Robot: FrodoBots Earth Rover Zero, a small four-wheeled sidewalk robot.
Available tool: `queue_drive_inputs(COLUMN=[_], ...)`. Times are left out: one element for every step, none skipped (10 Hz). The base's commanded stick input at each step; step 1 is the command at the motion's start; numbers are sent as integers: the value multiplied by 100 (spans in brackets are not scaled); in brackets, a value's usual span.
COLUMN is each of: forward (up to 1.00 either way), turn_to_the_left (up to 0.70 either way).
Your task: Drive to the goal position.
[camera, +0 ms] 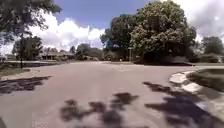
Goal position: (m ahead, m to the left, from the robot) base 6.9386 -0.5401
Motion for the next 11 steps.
queue_drive_inputs(forward=[70,70,70,70,70,70,70,70,70,70,70], turn_to_the_left=[0,0,0,0,0,0,0,0,0,0,0])
